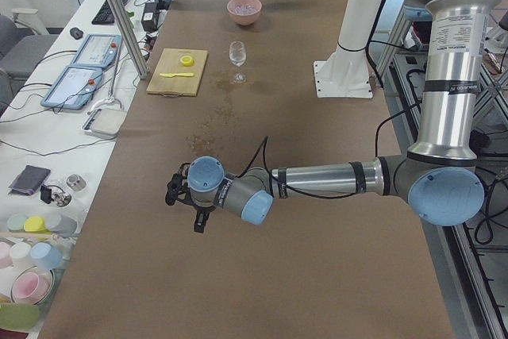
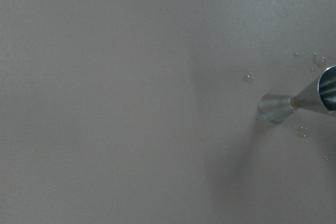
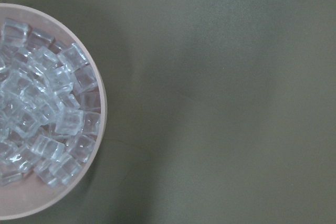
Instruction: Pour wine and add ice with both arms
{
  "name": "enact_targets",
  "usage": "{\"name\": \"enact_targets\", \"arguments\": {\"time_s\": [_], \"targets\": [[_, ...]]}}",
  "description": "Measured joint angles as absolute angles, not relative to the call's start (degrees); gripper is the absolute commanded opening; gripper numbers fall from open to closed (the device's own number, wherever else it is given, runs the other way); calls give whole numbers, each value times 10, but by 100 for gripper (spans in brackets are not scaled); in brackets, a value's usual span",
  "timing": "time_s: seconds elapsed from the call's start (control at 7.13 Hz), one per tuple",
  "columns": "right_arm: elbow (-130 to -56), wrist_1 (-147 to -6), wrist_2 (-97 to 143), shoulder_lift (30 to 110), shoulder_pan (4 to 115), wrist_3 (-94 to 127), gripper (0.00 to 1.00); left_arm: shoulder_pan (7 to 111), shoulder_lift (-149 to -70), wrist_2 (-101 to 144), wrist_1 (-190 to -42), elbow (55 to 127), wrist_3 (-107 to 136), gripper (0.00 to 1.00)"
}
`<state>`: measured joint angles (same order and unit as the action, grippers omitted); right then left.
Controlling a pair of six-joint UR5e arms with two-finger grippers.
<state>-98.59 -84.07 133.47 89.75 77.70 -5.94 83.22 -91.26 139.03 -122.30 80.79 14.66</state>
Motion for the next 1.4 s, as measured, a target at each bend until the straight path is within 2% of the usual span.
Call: {"name": "enact_targets", "arguments": {"time_s": [1.4], "targets": [[-962, -844, 1369, 874, 802, -55, 100, 831, -901, 1331, -1224, 824, 152, 98]]}}
